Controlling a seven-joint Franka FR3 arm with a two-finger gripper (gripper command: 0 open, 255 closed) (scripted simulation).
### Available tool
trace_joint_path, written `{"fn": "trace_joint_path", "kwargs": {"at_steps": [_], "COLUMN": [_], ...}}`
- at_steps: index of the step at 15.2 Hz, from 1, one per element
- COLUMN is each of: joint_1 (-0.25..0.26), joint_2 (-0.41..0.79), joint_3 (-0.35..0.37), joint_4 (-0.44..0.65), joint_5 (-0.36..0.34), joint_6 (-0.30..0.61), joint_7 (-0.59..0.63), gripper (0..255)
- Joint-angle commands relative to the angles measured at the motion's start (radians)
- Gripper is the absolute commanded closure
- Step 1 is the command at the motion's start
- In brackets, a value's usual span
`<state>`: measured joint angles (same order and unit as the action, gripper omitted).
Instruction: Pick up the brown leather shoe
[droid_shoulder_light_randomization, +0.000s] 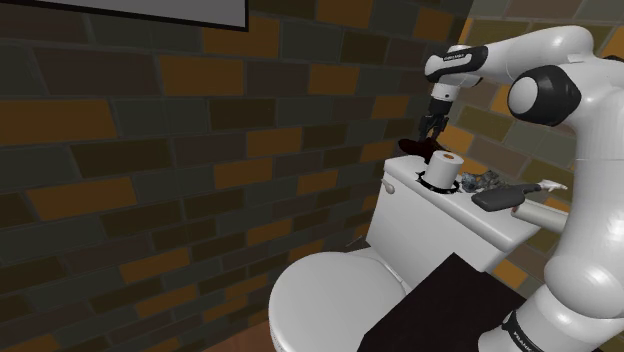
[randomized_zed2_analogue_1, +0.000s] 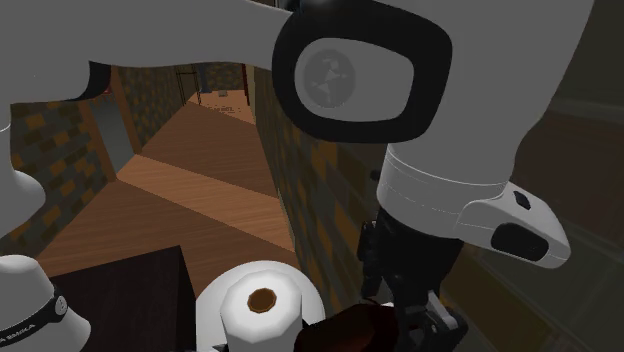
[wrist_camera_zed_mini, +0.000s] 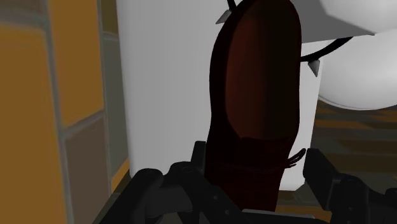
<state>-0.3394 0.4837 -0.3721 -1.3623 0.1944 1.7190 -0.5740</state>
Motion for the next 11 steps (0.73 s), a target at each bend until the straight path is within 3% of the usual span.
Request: {"fn": "trace_joint_path", "kwargs": {"at_steps": [1, 11], "joint_1": [0.0, -0.014], "joint_2": [-0.007, -0.001], "joint_3": [-0.001, -0.003], "joint_4": [0.017, 0.138], "joint_5": [-0.003, -0.002], "joint_6": [-0.024, -0.137], "joint_7": [0.003, 0.01], "gripper": [255, 255]}}
